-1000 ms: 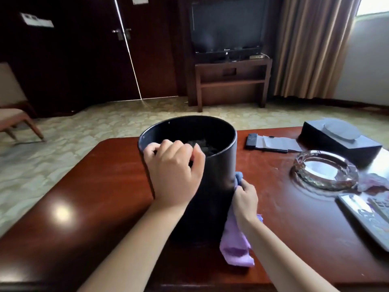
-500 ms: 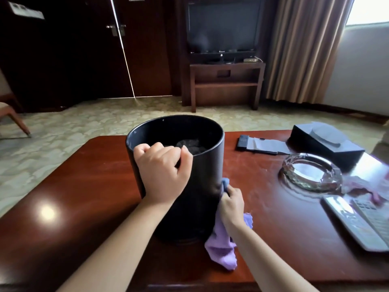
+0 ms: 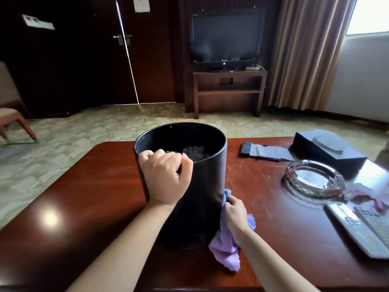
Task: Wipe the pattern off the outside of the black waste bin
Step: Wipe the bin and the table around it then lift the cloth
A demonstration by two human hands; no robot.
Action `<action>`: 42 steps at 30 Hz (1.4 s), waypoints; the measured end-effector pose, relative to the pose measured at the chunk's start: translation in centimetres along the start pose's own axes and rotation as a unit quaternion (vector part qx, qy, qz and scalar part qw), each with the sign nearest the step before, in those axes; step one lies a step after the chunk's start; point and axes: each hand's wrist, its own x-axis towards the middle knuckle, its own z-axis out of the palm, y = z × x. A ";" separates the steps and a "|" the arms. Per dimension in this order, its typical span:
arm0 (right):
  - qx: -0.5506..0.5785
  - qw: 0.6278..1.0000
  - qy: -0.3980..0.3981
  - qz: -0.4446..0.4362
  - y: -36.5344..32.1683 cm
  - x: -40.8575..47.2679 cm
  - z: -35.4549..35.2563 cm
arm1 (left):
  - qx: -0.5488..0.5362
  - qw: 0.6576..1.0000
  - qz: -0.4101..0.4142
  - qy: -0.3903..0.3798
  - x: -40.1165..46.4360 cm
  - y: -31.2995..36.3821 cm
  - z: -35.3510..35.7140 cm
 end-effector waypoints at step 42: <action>0.036 0.981 0.184 0.052 -0.7 -10.0 7.7 | -0.002 1.000 0.006 0.005 0.0 0.0 0.1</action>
